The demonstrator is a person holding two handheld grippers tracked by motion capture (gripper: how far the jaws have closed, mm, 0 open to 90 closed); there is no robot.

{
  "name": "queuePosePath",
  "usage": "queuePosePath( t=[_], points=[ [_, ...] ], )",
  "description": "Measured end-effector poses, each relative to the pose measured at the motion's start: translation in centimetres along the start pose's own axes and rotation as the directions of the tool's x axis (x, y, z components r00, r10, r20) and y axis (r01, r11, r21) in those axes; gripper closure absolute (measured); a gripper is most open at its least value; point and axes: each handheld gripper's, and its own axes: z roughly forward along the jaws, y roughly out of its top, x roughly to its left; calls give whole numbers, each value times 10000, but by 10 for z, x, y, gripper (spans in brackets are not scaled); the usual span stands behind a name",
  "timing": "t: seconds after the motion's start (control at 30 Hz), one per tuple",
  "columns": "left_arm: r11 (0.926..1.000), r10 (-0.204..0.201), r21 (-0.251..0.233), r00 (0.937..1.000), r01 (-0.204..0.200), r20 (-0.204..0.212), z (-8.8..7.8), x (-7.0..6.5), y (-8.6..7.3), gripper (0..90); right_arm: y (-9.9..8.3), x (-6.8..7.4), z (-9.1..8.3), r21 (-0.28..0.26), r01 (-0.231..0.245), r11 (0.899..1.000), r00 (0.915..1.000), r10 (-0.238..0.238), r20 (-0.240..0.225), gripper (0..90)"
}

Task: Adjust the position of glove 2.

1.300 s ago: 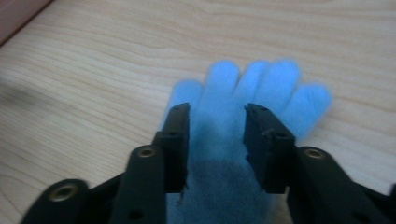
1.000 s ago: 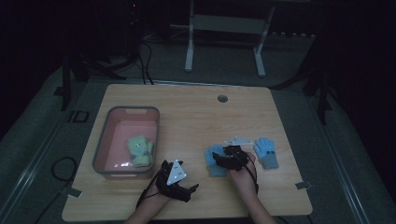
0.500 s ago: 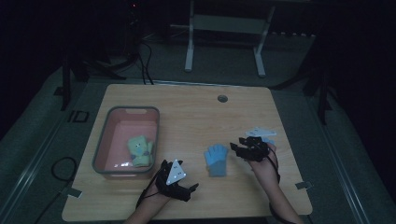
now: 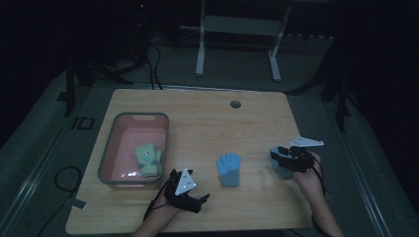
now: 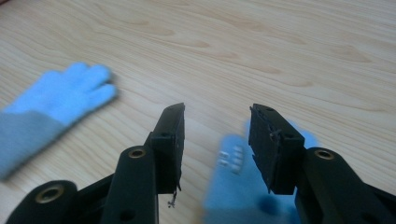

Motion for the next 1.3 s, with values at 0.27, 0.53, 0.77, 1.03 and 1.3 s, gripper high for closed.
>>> queuePosePath(
  t=[0.27, 0.53, 0.77, 1.03, 1.3],
  points=[
    [10000, 31, 12, 10000, -31, -16, -2, 0, -1, 29, -1, -36, -8, 193, 573, 9982, 9980, -567, -295, 584],
    [9999, 123, 61, 9999, -124, 112, 0, -1, -2, 29, -18, -44, 15, 790, 621, 9949, 9946, -551, -879, 615],
    [9999, 135, 60, 9998, -135, 153, 1, -1, -2, 29, -34, -48, 24, 1160, 464, 9922, 9958, -367, -845, 628],
    [9998, 199, 87, 9997, -200, 163, 1, -2, -2, 29, -35, -37, 26, 1115, 149, 9937, 9994, -112, -342, 814],
    [9998, 156, 83, 9998, -157, 134, 1, -2, -2, 29, -22, -18, 18, 1031, -385, 9939, 9992, 388, -14, 848]
  ],
)
